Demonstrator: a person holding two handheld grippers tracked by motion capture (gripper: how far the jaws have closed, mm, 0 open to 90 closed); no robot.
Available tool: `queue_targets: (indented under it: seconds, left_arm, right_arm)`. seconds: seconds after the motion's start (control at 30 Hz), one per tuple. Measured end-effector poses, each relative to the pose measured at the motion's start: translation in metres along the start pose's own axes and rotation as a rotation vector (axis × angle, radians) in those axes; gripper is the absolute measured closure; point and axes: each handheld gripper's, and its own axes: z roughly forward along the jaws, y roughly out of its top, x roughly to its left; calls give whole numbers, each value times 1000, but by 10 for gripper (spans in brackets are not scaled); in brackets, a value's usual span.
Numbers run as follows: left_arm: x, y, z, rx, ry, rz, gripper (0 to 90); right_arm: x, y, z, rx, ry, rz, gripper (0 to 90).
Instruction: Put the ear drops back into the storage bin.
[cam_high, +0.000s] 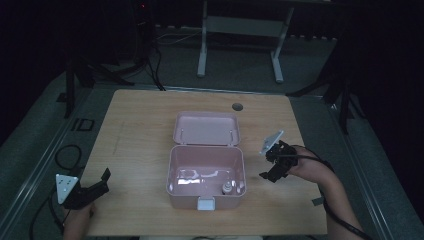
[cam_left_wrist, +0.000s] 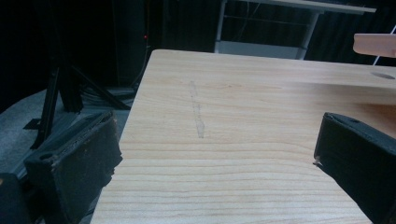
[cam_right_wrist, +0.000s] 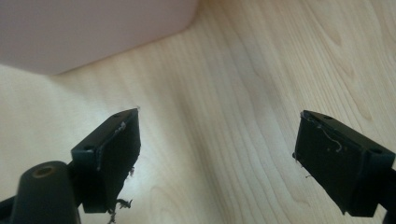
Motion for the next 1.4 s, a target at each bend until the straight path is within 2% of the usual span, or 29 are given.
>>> queue_targets:
  seconds: [0.2, 0.33, 0.5, 0.7, 0.83, 1.1, 1.17, 1.2, 1.4]
  left_arm:
    - [0, 0, 0, 0, 1, 0, 5]
    - [0, 0, 0, 0, 1, 1, 5]
    - [0, 0, 0, 0, 2, 1, 5]
    - [0, 0, 0, -1, 1, 0, 5]
    - [0, 0, 0, 0, 2, 1, 5]
    - [0, 0, 0, -1, 2, 2, 5]
    - [0, 0, 0, 0, 2, 1, 5]
    - [0, 0, 0, 0, 2, 1, 5]
    - [0, 0, 0, 0, 2, 0, 5]
  right_arm:
    - [-2, -25, 17, -102, -61, 77, 138]
    - [-3, -39, 30, -139, -99, 132, 138]
    - [-4, -53, 40, -186, -172, 210, 137]
    - [-3, -67, 49, -227, -240, 281, 134]
    - [-2, -75, 52, -257, -276, 325, 132]
    - [1, -85, 58, -303, -313, 396, 129]
    - [3, -87, 60, -327, -338, 417, 129]
    - [4, -88, 61, -341, -337, 435, 128]
    - [6, -96, 63, -406, -410, 524, 126]
